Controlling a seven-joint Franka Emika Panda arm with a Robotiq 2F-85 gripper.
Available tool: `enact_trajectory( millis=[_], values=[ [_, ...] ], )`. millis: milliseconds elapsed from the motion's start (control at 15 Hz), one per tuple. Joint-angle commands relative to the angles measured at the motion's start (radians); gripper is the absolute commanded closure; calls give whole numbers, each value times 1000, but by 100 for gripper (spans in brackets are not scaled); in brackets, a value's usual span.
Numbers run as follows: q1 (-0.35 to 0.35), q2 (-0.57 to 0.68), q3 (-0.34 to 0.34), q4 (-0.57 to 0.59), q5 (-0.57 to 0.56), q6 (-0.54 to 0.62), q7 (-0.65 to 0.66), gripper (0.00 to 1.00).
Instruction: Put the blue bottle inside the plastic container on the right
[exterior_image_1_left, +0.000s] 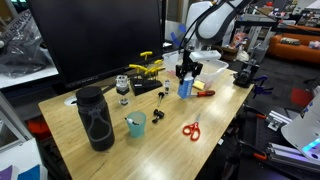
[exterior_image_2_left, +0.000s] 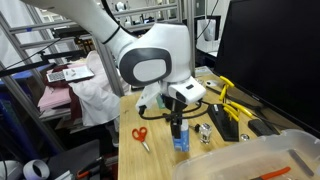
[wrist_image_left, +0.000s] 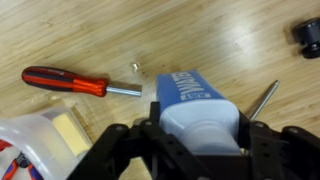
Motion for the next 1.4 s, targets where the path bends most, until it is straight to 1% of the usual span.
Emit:
enact_trajectory(
  millis=[0, 67, 200, 333, 533, 600, 733, 800, 933, 1000, 1133, 1333],
  values=[
    [14, -104, -26, -9, -92, -23, 98, 60],
    [8, -135, -27, -10, -130, -13, 143, 60],
    [-18, -199, -22, -12, -134, 26, 229, 60],
    [-52, -259, -23, -10, -158, 24, 321, 60],
    [-139, -344, -21, -9, -276, 23, 479, 60],
    [-174, -364, -17, -7, -332, 25, 532, 60],
    [-241, -385, -11, 2, -406, 32, 642, 60],
    [-270, -381, -9, 8, -434, 37, 695, 60],
    [-285, -348, -20, 20, -423, 47, 739, 60],
    [-277, -324, -29, 26, -387, 57, 737, 60],
    [-263, -261, -36, 43, -351, 102, 766, 60],
    [-251, -144, -54, 97, -347, 176, 830, 60]
  ],
)
